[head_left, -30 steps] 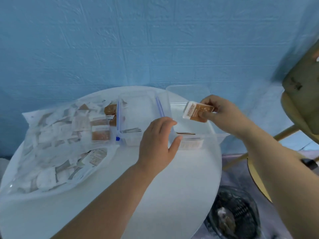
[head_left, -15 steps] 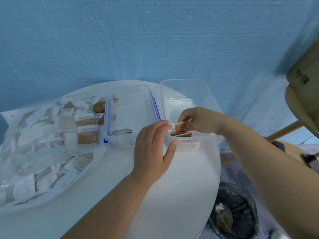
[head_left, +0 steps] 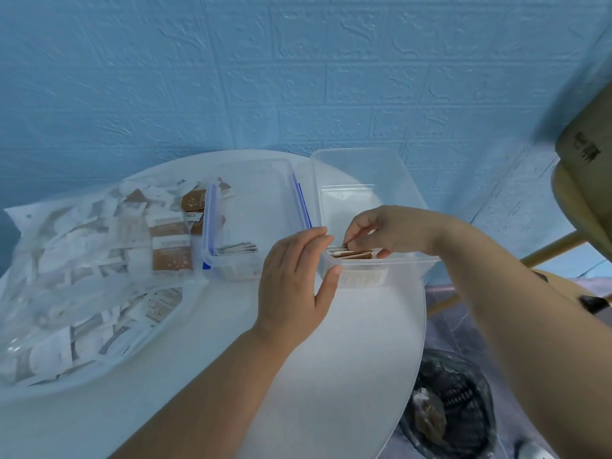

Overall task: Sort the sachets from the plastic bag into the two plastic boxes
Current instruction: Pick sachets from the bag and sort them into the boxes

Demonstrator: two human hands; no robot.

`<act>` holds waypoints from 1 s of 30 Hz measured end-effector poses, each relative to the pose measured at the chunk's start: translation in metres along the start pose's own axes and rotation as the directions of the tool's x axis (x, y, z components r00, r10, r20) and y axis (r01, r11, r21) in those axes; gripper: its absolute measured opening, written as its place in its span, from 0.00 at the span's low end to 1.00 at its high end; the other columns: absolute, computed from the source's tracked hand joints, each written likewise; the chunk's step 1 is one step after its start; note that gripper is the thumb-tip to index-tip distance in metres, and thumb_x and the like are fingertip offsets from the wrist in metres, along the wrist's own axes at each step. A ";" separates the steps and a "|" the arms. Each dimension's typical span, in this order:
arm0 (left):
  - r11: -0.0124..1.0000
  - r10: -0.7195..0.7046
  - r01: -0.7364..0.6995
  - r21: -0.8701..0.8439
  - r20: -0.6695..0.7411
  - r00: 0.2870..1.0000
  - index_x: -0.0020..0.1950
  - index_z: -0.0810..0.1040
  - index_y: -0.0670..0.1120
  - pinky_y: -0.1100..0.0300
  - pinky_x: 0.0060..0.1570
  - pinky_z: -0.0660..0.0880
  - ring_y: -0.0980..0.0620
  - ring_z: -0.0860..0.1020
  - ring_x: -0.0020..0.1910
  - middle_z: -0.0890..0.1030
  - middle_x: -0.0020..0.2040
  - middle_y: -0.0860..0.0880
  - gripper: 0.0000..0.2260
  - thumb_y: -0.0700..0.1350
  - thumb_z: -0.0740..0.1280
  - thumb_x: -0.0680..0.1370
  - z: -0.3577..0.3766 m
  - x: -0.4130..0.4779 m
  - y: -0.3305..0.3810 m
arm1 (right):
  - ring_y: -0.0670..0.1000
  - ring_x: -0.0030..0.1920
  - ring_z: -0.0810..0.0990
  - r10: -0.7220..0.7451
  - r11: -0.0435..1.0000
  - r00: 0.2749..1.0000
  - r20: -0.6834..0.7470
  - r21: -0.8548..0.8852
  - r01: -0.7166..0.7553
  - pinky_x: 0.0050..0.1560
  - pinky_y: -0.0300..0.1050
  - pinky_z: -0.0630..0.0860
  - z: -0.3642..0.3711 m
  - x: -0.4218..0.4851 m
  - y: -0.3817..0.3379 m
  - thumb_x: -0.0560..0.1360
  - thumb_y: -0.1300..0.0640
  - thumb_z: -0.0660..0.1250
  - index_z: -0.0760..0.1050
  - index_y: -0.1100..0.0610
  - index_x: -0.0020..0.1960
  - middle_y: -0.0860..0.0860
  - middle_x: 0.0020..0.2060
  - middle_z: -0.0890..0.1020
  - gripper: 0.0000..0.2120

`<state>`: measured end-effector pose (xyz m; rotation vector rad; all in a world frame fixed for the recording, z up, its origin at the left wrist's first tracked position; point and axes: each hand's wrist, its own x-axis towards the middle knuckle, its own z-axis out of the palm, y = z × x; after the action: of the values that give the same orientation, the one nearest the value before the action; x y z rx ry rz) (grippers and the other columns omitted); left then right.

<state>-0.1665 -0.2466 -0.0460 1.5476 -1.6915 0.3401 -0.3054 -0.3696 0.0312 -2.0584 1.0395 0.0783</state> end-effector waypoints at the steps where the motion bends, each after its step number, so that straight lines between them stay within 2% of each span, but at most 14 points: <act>1: 1.000 -0.003 0.003 -0.005 0.014 1.000 0.59 0.74 0.43 0.62 0.61 0.63 0.51 0.71 0.58 0.77 0.59 0.46 0.18 0.53 0.53 0.80 -0.001 0.000 0.000 | 0.45 0.47 0.78 0.007 1.000 1.000 0.001 -0.010 -0.007 0.53 0.45 0.77 0.000 -0.001 0.000 0.75 0.54 0.65 0.79 0.51 0.51 0.47 0.47 0.81 0.06; 4: 0.999 -0.006 0.008 -0.031 0.062 0.998 0.60 0.75 0.42 0.63 0.62 0.62 0.52 0.71 0.60 0.77 0.60 0.46 0.19 0.52 0.52 0.80 -0.007 0.000 0.000 | 0.47 0.51 0.78 0.021 0.999 1.000 -0.001 -0.028 -0.021 0.53 0.45 0.77 0.001 -0.002 -0.001 0.76 0.53 0.64 0.79 0.49 0.51 0.47 0.49 0.81 0.07; 7: 0.997 -0.023 0.030 -0.073 0.091 0.996 0.61 0.74 0.42 0.63 0.62 0.63 0.52 0.71 0.60 0.77 0.60 0.46 0.17 0.48 0.57 0.78 -0.012 0.000 -0.002 | 0.46 0.51 0.78 0.015 1.000 1.000 -0.021 -0.016 -0.015 0.53 0.43 0.76 0.001 -0.003 -0.002 0.76 0.53 0.64 0.78 0.49 0.53 0.45 0.48 0.81 0.08; 10: 0.991 -0.060 0.072 -0.111 0.109 0.992 0.61 0.75 0.42 0.64 0.61 0.65 0.53 0.71 0.60 0.76 0.60 0.46 0.16 0.46 0.57 0.76 -0.023 -0.001 -0.003 | 0.40 0.45 0.76 -0.032 0.999 0.994 -0.105 -0.044 0.028 0.48 0.31 0.70 0.002 -0.004 -0.005 0.76 0.53 0.65 0.77 0.49 0.54 0.39 0.44 0.78 0.07; 14: 0.988 -0.079 0.088 -0.129 0.075 0.994 0.59 0.76 0.42 0.66 0.60 0.67 0.52 0.73 0.58 0.77 0.57 0.46 0.15 0.44 0.58 0.76 -0.049 -0.008 -0.003 | 0.44 0.49 0.78 -0.173 0.985 0.936 -0.306 -0.031 0.172 0.51 0.33 0.70 0.008 -0.012 -0.022 0.76 0.56 0.66 0.78 0.49 0.50 0.44 0.48 0.80 0.05; 16: 0.986 -0.107 0.112 -0.123 0.044 0.993 0.56 0.78 0.42 0.66 0.58 0.68 0.52 0.74 0.55 0.78 0.54 0.47 0.14 0.43 0.58 0.75 -0.067 -0.019 -0.006 | 0.37 0.43 0.76 -0.301 0.953 0.883 -0.362 -0.071 0.296 0.47 0.27 0.69 0.017 -0.021 -0.043 0.76 0.58 0.65 0.79 0.52 0.50 0.43 0.44 0.80 0.05; 18: 0.984 -0.148 0.149 -0.103 0.018 0.989 0.52 0.80 0.43 0.69 0.57 0.66 0.53 0.74 0.52 0.79 0.50 0.49 0.12 0.43 0.58 0.75 -0.089 -0.036 -0.012 | 0.34 0.38 0.74 -0.417 0.907 0.839 -0.349 -0.105 0.407 0.43 0.26 0.69 0.032 -0.031 -0.068 0.76 0.59 0.65 0.79 0.54 0.50 0.40 0.39 0.79 0.06; 20: 0.980 -0.191 0.191 -0.060 0.010 0.982 0.49 0.80 0.43 0.73 0.57 0.63 0.54 0.74 0.50 0.79 0.48 0.50 0.12 0.43 0.59 0.75 -0.110 -0.060 -0.020 | 0.34 0.37 0.74 -0.504 0.862 0.815 -0.287 -0.113 0.493 0.43 0.28 0.70 0.056 -0.037 -0.092 0.76 0.59 0.65 0.80 0.53 0.48 0.39 0.38 0.78 0.05; 22: 0.968 -0.252 0.252 -0.011 0.018 0.967 0.49 0.80 0.44 0.73 0.57 0.62 0.54 0.73 0.50 0.79 0.47 0.50 0.12 0.44 0.58 0.75 -0.129 -0.083 -0.030 | 0.37 0.38 0.74 -0.564 0.824 0.798 -0.212 -0.095 0.558 0.44 0.29 0.71 0.087 -0.036 -0.111 0.75 0.60 0.66 0.80 0.55 0.48 0.45 0.40 0.81 0.05; 24: 0.943 -0.328 0.325 0.065 0.025 0.945 0.50 0.80 0.44 0.69 0.56 0.64 0.53 0.73 0.51 0.80 0.48 0.48 0.13 0.46 0.58 0.75 -0.147 -0.104 -0.043 | 0.41 0.41 0.76 -0.623 0.782 0.770 -0.139 -0.089 0.617 0.45 0.31 0.71 0.121 -0.029 -0.127 0.76 0.61 0.65 0.80 0.58 0.50 0.51 0.43 0.82 0.06; 27: 0.864 -0.471 0.451 0.225 0.042 0.881 0.55 0.79 0.43 0.58 0.57 0.68 0.49 0.73 0.56 0.79 0.54 0.45 0.16 0.48 0.58 0.75 -0.170 -0.127 -0.066 | 0.46 0.50 0.77 -0.678 0.728 0.734 -0.050 -0.188 0.659 0.50 0.31 0.69 0.168 -0.010 -0.143 0.76 0.61 0.63 0.80 0.57 0.54 0.51 0.50 0.82 0.09; 30: 0.770 -0.601 0.548 0.327 0.087 0.794 0.61 0.76 0.39 0.51 0.63 0.64 0.40 0.72 0.62 0.75 0.63 0.41 0.15 0.42 0.62 0.77 -0.187 -0.138 -0.089 | 0.51 0.60 0.74 -0.652 0.727 0.756 -0.056 -0.328 0.603 0.59 0.41 0.68 0.203 0.009 -0.148 0.78 0.60 0.60 0.76 0.55 0.60 0.52 0.59 0.78 0.13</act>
<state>-0.0247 -0.0423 -0.0498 2.2914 -1.2327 0.1139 -0.1389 -0.1865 -0.0137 -2.6290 0.3688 -0.3215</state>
